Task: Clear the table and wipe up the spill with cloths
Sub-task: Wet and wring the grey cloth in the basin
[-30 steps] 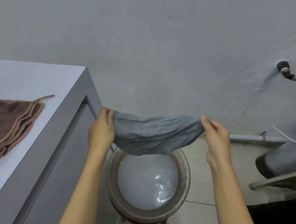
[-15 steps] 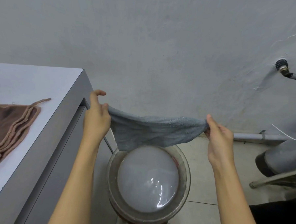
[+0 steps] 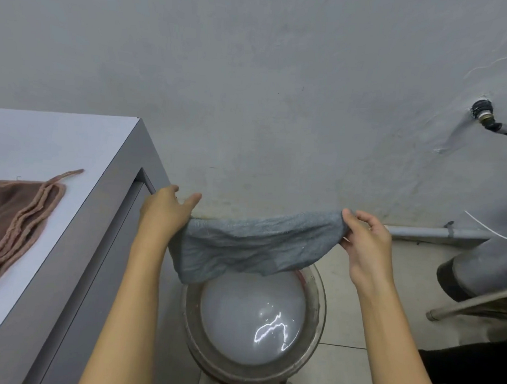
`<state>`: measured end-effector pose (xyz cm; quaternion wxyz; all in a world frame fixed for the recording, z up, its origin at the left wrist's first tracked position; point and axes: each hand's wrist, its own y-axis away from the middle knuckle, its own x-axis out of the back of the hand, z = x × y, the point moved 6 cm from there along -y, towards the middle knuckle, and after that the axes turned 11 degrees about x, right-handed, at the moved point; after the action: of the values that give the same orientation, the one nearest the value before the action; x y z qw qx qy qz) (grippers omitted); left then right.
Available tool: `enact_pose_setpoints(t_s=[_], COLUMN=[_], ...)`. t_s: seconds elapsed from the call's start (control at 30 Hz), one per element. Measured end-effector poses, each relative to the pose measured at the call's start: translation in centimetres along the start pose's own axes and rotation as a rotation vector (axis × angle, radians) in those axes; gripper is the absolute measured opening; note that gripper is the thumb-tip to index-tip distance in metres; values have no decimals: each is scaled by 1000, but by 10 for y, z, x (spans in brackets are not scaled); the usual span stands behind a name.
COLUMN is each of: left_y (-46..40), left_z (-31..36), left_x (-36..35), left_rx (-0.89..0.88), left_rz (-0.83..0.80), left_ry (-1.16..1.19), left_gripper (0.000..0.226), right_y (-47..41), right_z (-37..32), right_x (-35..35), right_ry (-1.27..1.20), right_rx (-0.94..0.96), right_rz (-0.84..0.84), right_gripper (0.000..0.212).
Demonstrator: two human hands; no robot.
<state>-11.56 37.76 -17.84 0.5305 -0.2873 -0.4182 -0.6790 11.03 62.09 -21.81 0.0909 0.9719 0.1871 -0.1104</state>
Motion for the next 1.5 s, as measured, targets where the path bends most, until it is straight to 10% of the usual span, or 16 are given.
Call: enact_pose_setpoints(t_s=[0.13, 0.43, 0.57, 0.9, 1.5], left_y=[10, 15, 11, 12, 19], left_z=[3, 22, 23, 26, 30], left_x=[-3, 4, 6, 14, 27], left_rx=[76, -77, -169, -276, -278], left_rz=[-295, -465, -265, 176, 335], left_ry=[341, 267, 62, 123, 303], left_gripper=[86, 95, 54, 46, 41], right_y=[-1, -1, 1, -3, 14], right_z=[-8, -27, -27, -20, -36], right_x=[5, -2, -2, 9, 9], right_ry=[-101, -73, -9, 445, 537], right_rx=[13, 143, 170, 406, 605], right_rz=[53, -88, -135, -19, 209], right_gripper=[24, 19, 32, 41, 19])
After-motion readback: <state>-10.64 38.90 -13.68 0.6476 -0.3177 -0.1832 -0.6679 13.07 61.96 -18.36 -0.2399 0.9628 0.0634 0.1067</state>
